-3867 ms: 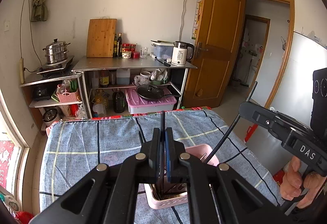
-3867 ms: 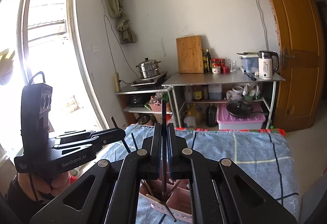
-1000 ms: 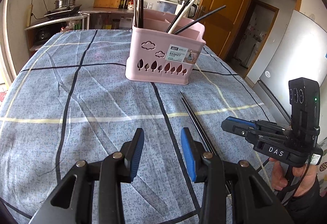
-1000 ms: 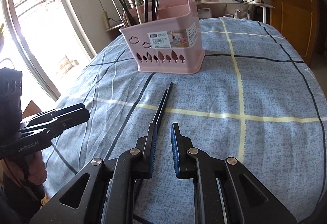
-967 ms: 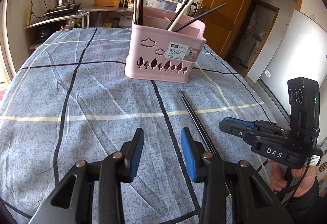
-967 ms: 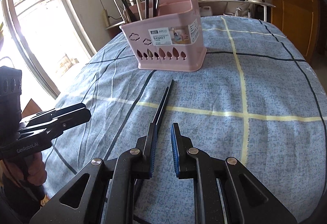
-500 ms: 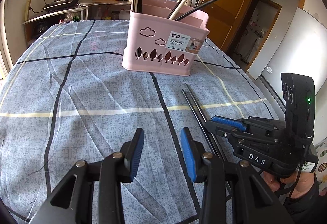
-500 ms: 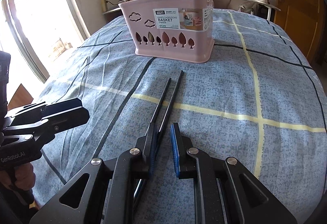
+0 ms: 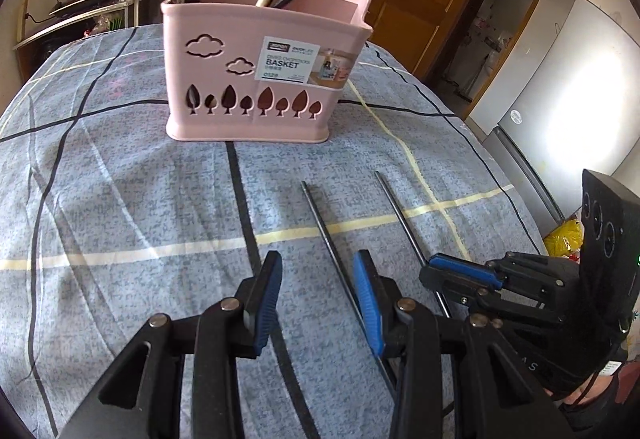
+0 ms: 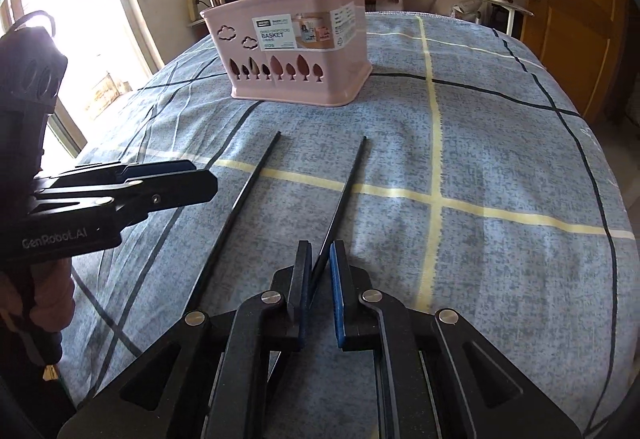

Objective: Organize utensils
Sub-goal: 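Move both grippers down to the last black chopsticks lying on the cloth, then close the left gripper on a black chopstick while the right gripper grasps the other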

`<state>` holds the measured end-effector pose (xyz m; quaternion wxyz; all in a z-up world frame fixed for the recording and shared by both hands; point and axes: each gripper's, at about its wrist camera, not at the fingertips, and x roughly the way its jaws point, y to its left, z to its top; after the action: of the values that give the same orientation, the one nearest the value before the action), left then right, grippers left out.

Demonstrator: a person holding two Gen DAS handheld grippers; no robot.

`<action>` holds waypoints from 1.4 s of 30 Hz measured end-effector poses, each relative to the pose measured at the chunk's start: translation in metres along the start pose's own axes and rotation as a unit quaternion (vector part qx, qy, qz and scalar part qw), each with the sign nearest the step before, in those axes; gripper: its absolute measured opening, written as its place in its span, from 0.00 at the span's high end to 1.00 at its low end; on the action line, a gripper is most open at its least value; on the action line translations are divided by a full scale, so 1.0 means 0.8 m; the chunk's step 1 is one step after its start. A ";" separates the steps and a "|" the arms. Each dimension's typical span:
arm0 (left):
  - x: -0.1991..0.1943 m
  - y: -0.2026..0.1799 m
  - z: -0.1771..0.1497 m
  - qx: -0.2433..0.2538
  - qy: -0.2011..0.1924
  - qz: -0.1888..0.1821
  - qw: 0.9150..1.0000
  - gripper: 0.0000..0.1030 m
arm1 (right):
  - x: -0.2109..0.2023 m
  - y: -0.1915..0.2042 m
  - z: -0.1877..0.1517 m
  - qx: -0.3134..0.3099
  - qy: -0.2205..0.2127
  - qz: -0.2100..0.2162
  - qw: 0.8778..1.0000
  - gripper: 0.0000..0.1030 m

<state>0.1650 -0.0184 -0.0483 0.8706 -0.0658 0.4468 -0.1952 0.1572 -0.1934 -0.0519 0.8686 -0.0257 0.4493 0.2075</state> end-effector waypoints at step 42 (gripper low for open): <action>0.027 -0.045 0.023 0.100 0.014 0.084 0.991 0.94 | 0.005 -0.032 0.055 0.028 -0.009 -0.011 1.000 0.94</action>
<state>0.1808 -0.0612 -0.0434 0.8798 0.0620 0.4409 -0.1662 0.2026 -0.2053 -0.0327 0.8754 -0.0046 0.4463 0.1858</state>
